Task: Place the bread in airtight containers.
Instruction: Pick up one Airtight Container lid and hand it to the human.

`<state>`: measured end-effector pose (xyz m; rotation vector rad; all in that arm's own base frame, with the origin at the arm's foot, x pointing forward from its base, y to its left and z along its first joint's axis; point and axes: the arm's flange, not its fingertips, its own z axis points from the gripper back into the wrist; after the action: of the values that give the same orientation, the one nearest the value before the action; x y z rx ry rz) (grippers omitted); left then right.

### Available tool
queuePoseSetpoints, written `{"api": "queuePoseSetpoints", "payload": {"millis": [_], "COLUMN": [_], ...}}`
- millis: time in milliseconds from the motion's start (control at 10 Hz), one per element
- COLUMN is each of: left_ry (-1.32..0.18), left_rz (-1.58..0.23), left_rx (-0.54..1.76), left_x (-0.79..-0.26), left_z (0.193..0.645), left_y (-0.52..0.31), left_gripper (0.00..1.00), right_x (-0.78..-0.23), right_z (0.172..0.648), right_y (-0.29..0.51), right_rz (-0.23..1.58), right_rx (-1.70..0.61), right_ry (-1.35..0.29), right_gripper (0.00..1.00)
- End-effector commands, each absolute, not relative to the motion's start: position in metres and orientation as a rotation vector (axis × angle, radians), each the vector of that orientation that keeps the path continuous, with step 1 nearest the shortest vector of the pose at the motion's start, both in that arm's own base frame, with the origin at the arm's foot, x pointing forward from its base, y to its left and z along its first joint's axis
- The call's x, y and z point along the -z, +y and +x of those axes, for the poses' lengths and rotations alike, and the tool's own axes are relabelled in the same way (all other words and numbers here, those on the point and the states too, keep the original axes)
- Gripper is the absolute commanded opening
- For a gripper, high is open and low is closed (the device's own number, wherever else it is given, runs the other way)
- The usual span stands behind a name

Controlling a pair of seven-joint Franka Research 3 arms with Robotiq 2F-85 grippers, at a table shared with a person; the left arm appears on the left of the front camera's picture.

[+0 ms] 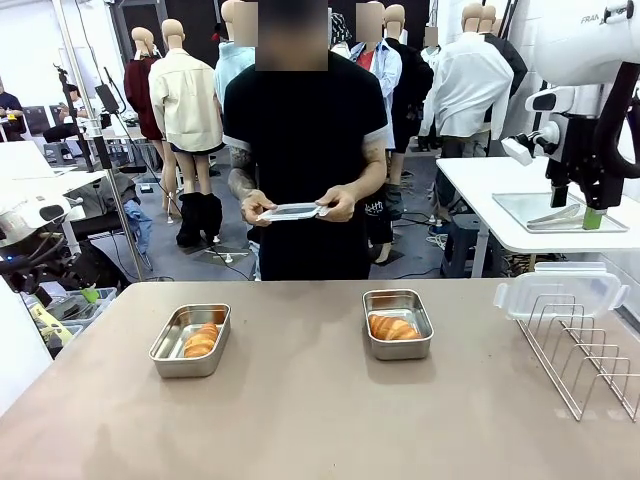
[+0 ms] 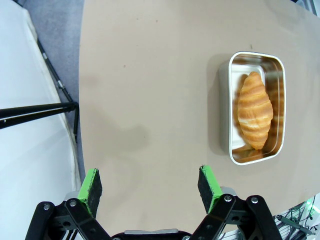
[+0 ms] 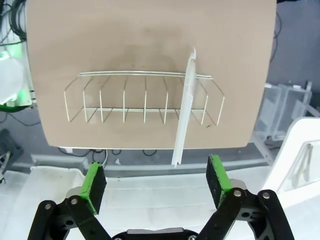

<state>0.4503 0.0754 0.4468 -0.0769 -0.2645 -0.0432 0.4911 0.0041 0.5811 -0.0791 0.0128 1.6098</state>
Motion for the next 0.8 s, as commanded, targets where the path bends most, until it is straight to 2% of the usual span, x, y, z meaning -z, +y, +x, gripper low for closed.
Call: {"api": "queuePoseSetpoints", "payload": {"millis": [0, 700], "left_ry": [-0.266, -0.266], "left_rz": [-0.065, -0.065], "left_rx": [0.029, 0.029], "left_x": [-0.4469, -0.4469], "left_z": [0.4483, 0.4483], "left_y": [0.0761, 0.0761], "left_gripper": [1.00, 1.00], "right_x": [-0.5855, -0.5855], "right_z": [0.4902, 0.4902], "right_y": [0.0050, 0.0050], "right_rz": [-0.068, -0.068], "right_rx": [-1.634, -1.634], "right_ry": [0.027, 0.027], "right_gripper": [1.00, 1.00]}}
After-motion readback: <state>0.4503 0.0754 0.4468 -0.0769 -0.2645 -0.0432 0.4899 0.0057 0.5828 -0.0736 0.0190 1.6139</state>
